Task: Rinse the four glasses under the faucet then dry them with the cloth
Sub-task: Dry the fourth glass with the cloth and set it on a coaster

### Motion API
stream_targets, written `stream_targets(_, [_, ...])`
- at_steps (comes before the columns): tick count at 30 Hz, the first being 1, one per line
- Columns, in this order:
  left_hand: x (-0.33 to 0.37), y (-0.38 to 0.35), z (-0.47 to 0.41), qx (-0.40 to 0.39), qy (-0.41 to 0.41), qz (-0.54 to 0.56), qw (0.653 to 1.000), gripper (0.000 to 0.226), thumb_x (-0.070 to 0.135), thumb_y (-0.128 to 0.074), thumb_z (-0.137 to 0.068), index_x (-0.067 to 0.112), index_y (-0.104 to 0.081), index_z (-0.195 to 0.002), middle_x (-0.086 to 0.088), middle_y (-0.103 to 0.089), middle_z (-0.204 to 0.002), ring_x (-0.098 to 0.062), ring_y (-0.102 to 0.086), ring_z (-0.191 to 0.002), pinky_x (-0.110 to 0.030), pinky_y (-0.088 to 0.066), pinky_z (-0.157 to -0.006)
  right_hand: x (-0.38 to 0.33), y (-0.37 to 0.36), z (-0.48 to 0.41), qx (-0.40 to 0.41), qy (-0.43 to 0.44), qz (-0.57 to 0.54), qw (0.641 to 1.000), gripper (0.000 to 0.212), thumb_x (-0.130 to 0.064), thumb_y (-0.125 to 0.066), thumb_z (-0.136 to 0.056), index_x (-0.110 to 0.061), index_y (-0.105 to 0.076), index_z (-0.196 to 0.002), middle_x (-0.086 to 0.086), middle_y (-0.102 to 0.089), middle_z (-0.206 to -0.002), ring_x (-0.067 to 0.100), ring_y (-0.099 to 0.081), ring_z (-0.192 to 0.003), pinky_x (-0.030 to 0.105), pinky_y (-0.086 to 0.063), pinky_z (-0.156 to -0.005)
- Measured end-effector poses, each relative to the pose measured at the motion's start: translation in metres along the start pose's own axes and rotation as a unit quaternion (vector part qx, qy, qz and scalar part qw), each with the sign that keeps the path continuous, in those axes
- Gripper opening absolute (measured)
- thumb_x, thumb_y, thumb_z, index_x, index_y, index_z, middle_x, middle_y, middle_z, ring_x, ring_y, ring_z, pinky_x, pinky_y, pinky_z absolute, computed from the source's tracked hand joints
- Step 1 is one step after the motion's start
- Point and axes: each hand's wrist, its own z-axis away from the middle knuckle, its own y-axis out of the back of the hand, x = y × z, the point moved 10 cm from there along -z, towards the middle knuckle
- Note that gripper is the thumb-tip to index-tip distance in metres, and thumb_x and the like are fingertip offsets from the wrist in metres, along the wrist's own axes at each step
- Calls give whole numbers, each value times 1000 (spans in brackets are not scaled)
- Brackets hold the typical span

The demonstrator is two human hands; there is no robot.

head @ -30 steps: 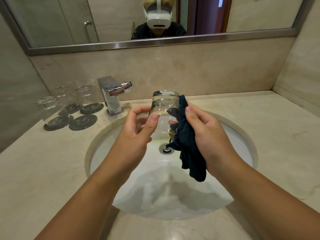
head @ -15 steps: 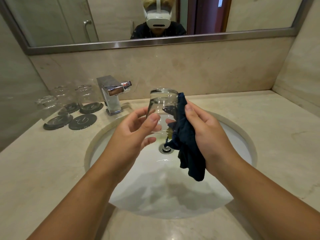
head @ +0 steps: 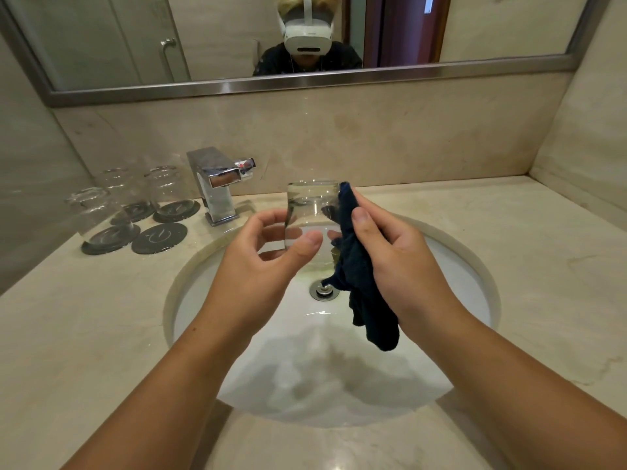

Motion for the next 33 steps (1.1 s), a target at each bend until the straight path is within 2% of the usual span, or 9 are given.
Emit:
stream_targets(3, [-3,-3,-1,-23,22,64,997,53,55,-82,-83,35,-68,-129,9,-78,-120,-11,-76,-107,-32,-58,-88,4,-1,-1,-10,-41,-56,998,33,-34,-49,-112,-37,-67,-140,-6,-79,-117,18,-76,-103,35,-63,-64])
stream_targets(6, [-4,-6,-2,-30,21,96,995,60,55,-85,-83,32,-61,-134,6,-80,-119,-13,-77,-107,-36,-60,-92,8,0,-1,-7,-57,-73,996,31,-36,-50,-111,-38,-71,-133,-1,-80,-114,33,-75,-105,52,-67,-74])
stream_targets(8, [-2,-6,-2,-26,11,77,997,64,60,-74,-74,36,-57,-131,11,-80,-116,-8,-76,-109,-38,-58,-97,7,2,-2,-1,-50,-67,997,28,-35,-51,-111,-42,-74,-125,-4,-80,-115,34,-75,-106,55,-65,-78])
stream_targets(11, [-2,-7,-2,-26,6,26,999,51,66,-68,-78,45,-59,-123,19,-78,-117,6,-71,-109,-36,-55,-103,4,4,-2,9,-34,-54,998,27,-32,-51,-111,-45,-72,-124,-8,-79,-116,26,-77,-105,44,-66,-70])
stream_targets(18, [7,0,1,8,-22,12,1000,67,66,-83,-67,38,-62,-124,16,-75,-116,2,-73,-102,-14,-54,-77,-7,0,3,4,17,16,1000,35,-34,-51,-111,-45,-64,-141,-15,-80,-110,28,-76,-92,43,-66,-73])
stream_targets(21, [4,0,0,-7,-7,51,999,57,65,-86,-74,38,-67,-121,15,-78,-117,-6,-74,-109,-25,-55,-84,-2,0,1,-3,-9,-28,1000,35,-33,-48,-112,-38,-64,-142,-11,-79,-119,17,-77,-100,36,-65,-67])
stream_targets(25, [0,-8,0,-40,20,100,994,68,66,-78,-76,31,-66,-133,10,-78,-124,-7,-73,-113,-31,-52,-90,5,-2,0,-5,-52,-86,995,34,-35,-50,-111,-34,-67,-140,2,-79,-118,16,-77,-94,31,-60,-63])
stream_targets(29, [4,-8,0,-24,-7,23,999,63,73,-65,-75,48,-64,-133,23,-73,-127,10,-69,-109,-29,-51,-95,7,2,-1,10,-47,-66,997,29,-34,-51,-111,-41,-71,-131,-7,-80,-115,30,-77,-103,47,-65,-68])
stream_targets(33, [6,-2,0,-3,-24,8,1000,45,71,-75,-79,62,-61,-121,18,-75,-122,-2,-74,-109,-32,-57,-95,2,3,0,15,-31,-28,999,30,-36,-53,-110,-47,-69,-133,-1,-79,-114,36,-76,-97,49,-66,-75])
